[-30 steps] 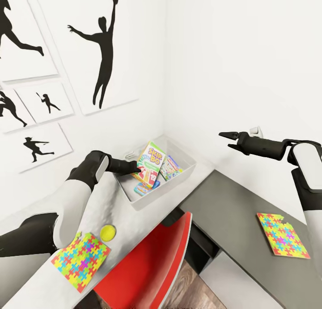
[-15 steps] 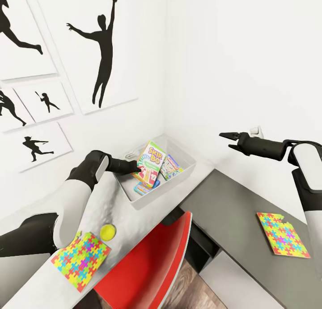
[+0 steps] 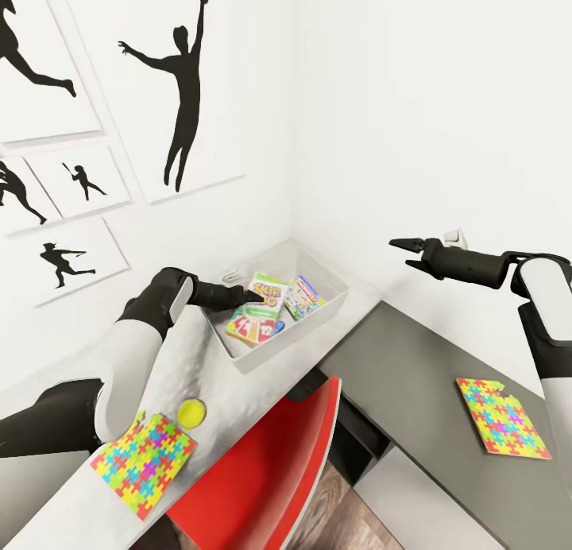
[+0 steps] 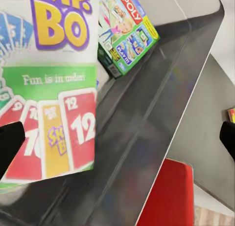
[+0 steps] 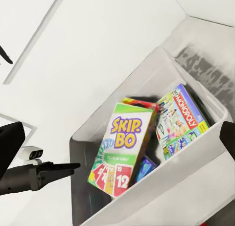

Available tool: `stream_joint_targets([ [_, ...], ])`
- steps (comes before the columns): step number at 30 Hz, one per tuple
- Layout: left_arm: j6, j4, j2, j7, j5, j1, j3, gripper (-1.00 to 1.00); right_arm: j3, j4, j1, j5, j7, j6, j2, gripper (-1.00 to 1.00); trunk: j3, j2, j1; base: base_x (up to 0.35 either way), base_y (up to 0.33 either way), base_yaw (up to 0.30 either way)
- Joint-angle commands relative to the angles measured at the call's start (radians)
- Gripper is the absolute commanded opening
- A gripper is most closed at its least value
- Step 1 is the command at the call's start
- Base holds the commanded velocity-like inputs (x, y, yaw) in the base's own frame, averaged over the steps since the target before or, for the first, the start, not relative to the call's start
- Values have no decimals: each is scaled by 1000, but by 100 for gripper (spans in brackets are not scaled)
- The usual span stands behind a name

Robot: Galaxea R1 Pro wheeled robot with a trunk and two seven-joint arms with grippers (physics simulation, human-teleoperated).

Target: Put all the toys in the child's room - the three board games (two on the bed and one on the table), the two jigsaw puzzles on the table, and the tennis ball on the table - inside the toy box on the table in the child's room.

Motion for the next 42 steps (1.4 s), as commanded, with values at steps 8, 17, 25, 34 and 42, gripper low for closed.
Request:
stream_joint_targets([
  [8,7,-8,-1,-6,-8,-1,7,100,0,0,-1,0,1,3,-1,100,-2,-2,1,0,0,0],
  [17,7,-11,0,-7,-4,-1,9,100,0,0,-1,0,1,3,-1,100,-2,-2,1,0,0,0],
  [25,8,-24,4,-67,2,0,16,100,0,1,-1,-1,1,3,-1,100,-2,-2,1,0,0,0],
  [34,17,-39,9,-196,6,1,19,100,0,0,-1,-1,1,3,0,100,9,-2,1,-7,0,0],
  [42,19,-40,10,-213,7,1,84,100,0,0,-1,-1,1,3,1,100,22,-2,1,-124,19,0],
])
